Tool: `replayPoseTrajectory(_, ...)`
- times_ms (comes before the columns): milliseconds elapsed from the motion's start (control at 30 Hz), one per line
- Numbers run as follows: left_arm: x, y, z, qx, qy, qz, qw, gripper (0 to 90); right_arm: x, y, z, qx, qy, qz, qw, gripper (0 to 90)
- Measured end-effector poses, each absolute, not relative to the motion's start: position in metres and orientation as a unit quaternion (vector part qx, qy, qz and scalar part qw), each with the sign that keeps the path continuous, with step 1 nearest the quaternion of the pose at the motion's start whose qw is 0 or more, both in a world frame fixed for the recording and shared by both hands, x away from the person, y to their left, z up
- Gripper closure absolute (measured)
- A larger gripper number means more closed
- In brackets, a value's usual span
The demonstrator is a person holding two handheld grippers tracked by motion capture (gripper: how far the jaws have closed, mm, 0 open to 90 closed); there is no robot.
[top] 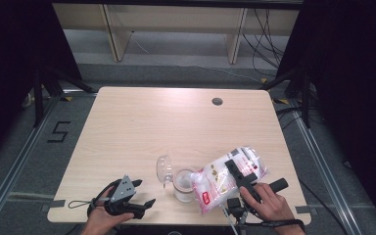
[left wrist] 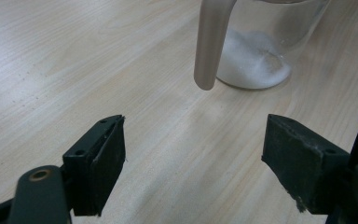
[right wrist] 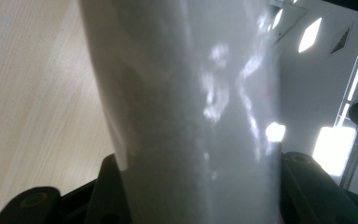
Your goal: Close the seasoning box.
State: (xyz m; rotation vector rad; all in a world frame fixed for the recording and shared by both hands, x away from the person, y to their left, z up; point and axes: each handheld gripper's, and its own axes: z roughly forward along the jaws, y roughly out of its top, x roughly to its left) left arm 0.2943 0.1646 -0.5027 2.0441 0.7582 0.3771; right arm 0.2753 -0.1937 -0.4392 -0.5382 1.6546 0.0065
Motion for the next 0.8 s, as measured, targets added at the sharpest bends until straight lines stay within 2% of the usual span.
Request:
replayPoseTrajectory(200,0.2943,0.1647,-0.5028,0.826,0.307,0.152,0.448,20.8,0.2771,-0.1946,-0.4414,-0.231,0.727,0.008,0.647,57.7)
replayPoseTrajectory(233,0.2943,0.1646,-0.5029,0.826,0.307,0.152,0.447,20.8,0.2751,-0.1969,-0.4448,-0.197,0.745,0.005,0.638,57.7)
replayPoseTrajectory(267,0.2942,0.1645,-0.5029,0.826,0.306,0.152,0.448,20.8,0.2772,-0.1952,-0.4415,-0.225,0.73,0.004,0.645,57.6)
replayPoseTrajectory(800,0.2944,0.165,-0.5029,0.829,0.306,0.152,0.444,20.8,0.279,-0.1964,-0.4405,-0.234,0.72,-0.004,0.654,58.1)
